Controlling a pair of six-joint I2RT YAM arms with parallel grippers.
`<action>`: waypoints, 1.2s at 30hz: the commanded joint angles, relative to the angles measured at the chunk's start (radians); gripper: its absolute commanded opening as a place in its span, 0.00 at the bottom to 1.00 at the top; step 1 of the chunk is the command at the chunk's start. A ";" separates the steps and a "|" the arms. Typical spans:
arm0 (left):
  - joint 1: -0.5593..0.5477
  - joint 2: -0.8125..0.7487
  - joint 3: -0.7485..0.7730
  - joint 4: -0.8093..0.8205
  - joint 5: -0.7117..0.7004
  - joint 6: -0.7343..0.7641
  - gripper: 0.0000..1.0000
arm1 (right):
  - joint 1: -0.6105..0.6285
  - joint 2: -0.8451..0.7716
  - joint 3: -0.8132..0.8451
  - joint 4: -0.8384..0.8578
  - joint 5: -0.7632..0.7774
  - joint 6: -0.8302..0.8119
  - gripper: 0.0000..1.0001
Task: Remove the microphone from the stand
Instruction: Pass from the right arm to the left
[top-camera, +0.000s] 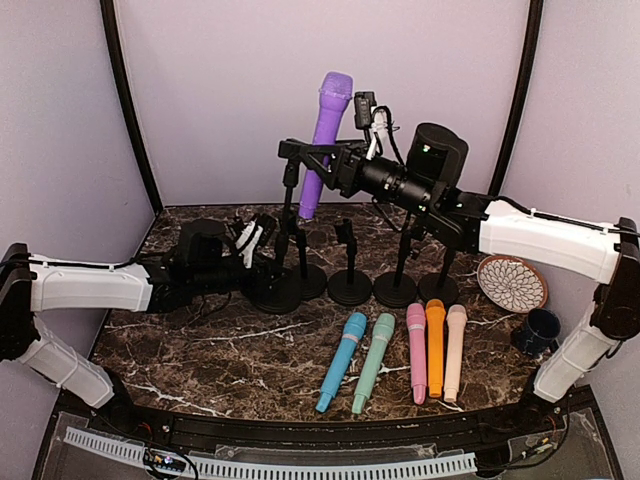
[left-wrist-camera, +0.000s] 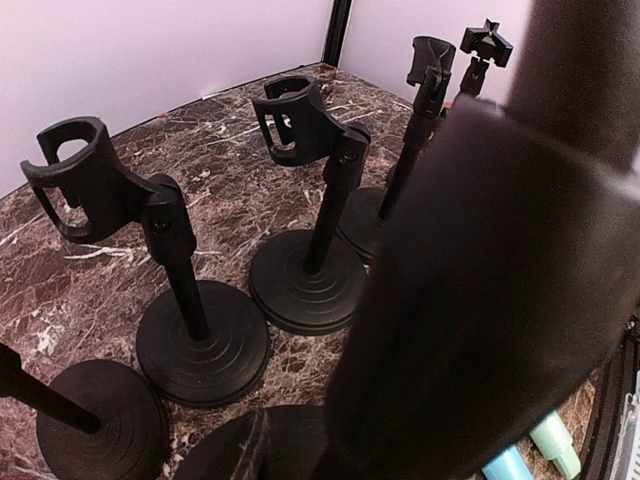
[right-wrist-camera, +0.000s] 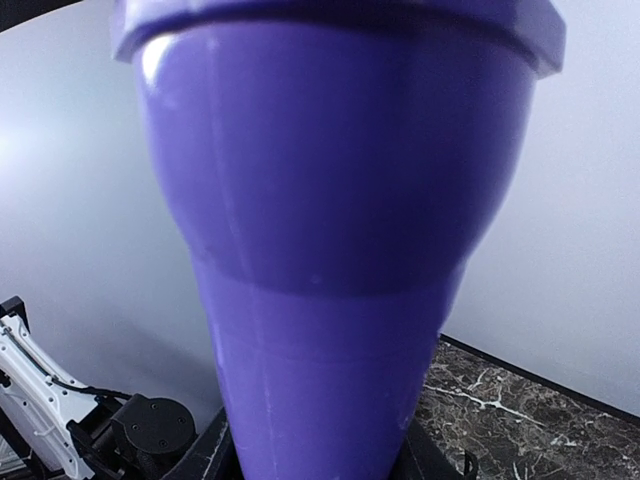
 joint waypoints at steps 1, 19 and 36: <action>-0.003 -0.010 0.021 0.009 0.007 0.021 0.32 | -0.003 -0.042 0.045 0.085 -0.005 0.032 0.00; -0.022 -0.118 -0.034 0.087 0.034 0.061 0.00 | -0.020 -0.046 0.039 -0.061 0.248 0.030 0.59; -0.013 -0.300 -0.035 0.080 -0.055 0.014 0.00 | -0.019 -0.082 -0.077 0.052 0.050 0.040 0.86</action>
